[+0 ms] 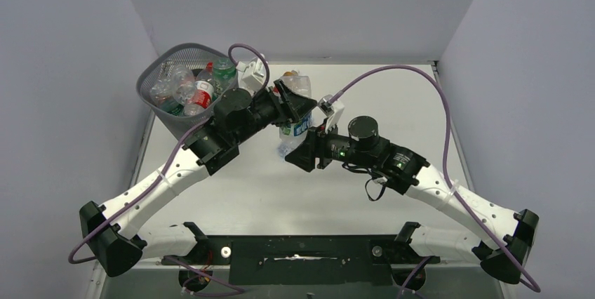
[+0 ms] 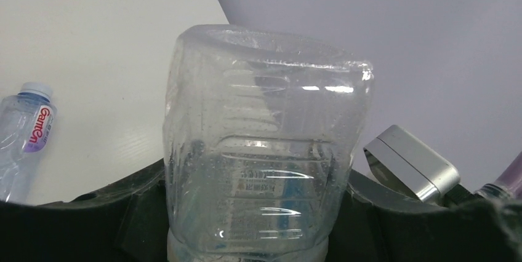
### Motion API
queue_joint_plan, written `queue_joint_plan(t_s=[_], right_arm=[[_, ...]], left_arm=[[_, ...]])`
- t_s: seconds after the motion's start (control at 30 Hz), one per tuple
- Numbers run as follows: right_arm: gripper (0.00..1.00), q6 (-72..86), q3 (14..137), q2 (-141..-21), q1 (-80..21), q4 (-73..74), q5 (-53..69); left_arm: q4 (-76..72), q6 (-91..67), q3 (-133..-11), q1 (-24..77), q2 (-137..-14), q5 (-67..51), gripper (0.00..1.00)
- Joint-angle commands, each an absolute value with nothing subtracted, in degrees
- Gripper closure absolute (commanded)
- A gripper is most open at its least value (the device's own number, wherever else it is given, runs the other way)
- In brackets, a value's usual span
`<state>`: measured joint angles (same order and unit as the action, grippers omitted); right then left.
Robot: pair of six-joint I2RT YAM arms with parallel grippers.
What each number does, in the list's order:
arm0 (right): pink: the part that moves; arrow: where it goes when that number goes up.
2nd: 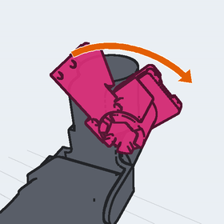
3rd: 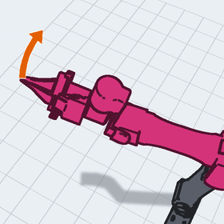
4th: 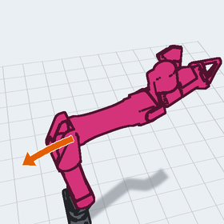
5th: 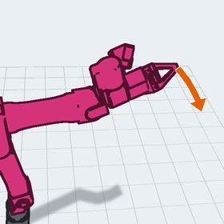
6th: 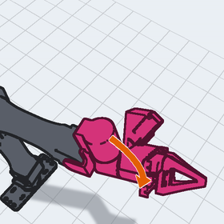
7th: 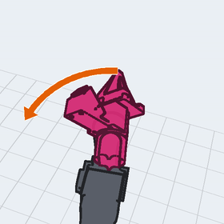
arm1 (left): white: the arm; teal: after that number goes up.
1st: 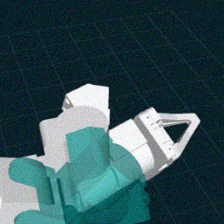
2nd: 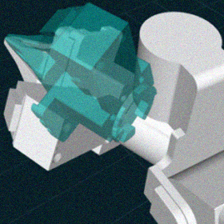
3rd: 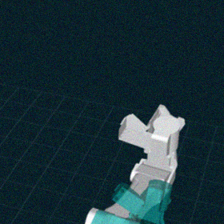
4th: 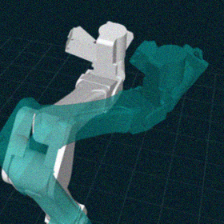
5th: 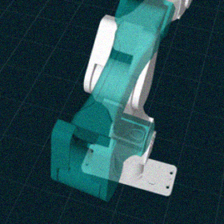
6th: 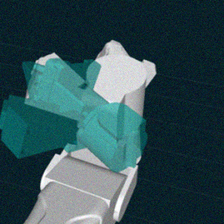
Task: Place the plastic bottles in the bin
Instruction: Pick up the plastic bottle at the center of the board, then place the plastic bottle in the trash bin.
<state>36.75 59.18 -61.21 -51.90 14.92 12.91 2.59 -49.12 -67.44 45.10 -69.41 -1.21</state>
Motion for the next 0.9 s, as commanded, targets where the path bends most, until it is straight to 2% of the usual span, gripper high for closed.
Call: queue_joint_plan(t_s=[0.0,0.07,0.17,0.5,0.73,0.87], right_arm=[[0.32,37.0,60.0,-58.9,-53.3,7.0,15.2],[0.14,37.1,60.6,-58.5,-53.3,8.4,14.4],[0.00,36.8,62.9,-56.4,-53.4,13.6,11.5],[0.02,38.4,84.1,-44.2,-53.4,41.0,-3.7],[0.02,36.0,98.2,-43.4,-53.5,49.5,-12.3],[0.02,35.9,98.8,-43.4,-53.5,50.4,-13.1]], left_arm=[[5.6,-47.7,-70.1,46.0,-68.2,1.5,0.58],[7.4,-46.8,-70.9,45.9,-67.3,2.4,0.58],[11.3,-44.9,-73.6,45.3,-66.4,3.8,0.58],[23.5,-39.3,-84.2,37.8,-65.6,0.8,0.56],[29.2,-36.5,-92.2,31.7,-66.7,-3.8,0.54],[34.4,-33.9,-99.0,30.1,-69.0,-4.1,0.52]])
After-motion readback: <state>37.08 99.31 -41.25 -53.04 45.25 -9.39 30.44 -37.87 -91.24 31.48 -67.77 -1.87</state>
